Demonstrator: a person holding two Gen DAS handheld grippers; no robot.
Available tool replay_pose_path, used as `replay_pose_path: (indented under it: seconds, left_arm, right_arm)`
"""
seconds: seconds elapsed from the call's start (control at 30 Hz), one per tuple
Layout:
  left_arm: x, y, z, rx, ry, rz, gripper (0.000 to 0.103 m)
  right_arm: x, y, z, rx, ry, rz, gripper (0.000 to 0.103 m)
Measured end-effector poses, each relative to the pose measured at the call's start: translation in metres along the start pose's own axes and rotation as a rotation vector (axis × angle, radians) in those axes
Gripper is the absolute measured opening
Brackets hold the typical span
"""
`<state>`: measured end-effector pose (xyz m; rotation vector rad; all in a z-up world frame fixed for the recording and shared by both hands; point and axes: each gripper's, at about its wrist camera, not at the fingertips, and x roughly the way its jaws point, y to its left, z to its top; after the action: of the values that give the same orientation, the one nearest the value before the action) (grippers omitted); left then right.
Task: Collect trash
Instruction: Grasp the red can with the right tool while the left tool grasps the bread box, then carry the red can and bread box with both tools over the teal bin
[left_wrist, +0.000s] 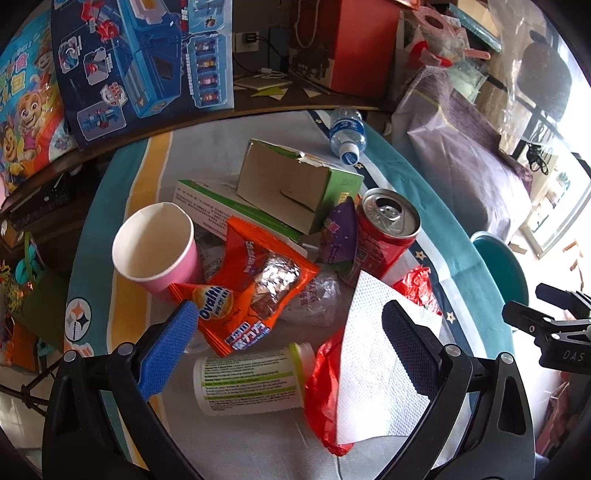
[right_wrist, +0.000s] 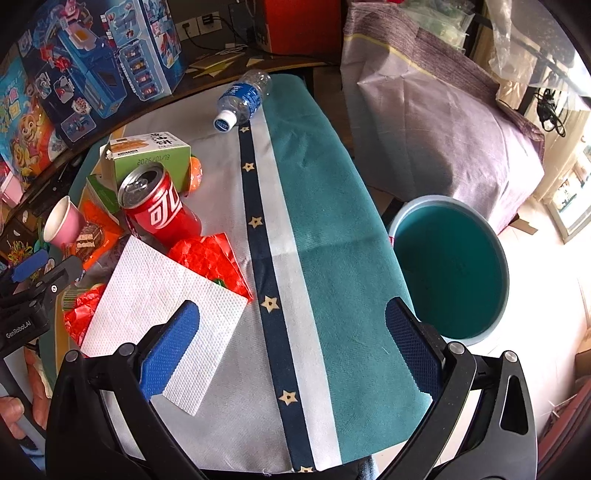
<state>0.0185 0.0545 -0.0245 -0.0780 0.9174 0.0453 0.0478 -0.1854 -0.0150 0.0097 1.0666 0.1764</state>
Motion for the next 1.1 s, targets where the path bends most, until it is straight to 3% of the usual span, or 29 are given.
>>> replay_pose_path:
  seconds: [0.27, 0.47, 0.6, 0.73, 0.77, 0.8, 1.1]
  left_arm:
    - [0.006, 0.042, 0.030, -0.025, -0.003, 0.001, 0.099]
    - [0.008, 0.063, 0.049, -0.059, -0.002, -0.003, 0.099]
    - [0.011, 0.069, 0.056, -0.071, 0.004, -0.011, 0.099]
    - [0.013, 0.066, 0.066, -0.062, 0.003, -0.017, 0.099]
    - [0.014, 0.064, 0.069, -0.062, 0.004, -0.023, 0.099]
    - [0.015, 0.062, 0.071, -0.062, 0.004, -0.027, 0.099]
    - [0.033, 0.014, 0.094, 0.017, 0.011, -0.079, 0.099]
  right_arm:
    - [0.018, 0.052, 0.048, -0.075, -0.003, 0.111, 0.097]
    - [0.044, 0.092, 0.066, -0.131, 0.047, 0.180, 0.078]
    - [0.059, 0.105, 0.073, -0.146, 0.068, 0.206, 0.078]
    - [0.074, 0.110, 0.080, -0.152, 0.086, 0.228, 0.078]
    - [0.078, 0.110, 0.080, -0.153, 0.090, 0.229, 0.074]
    - [0.080, 0.110, 0.081, -0.152, 0.093, 0.241, 0.058]
    - [0.069, 0.069, 0.082, -0.066, 0.081, 0.286, 0.057]
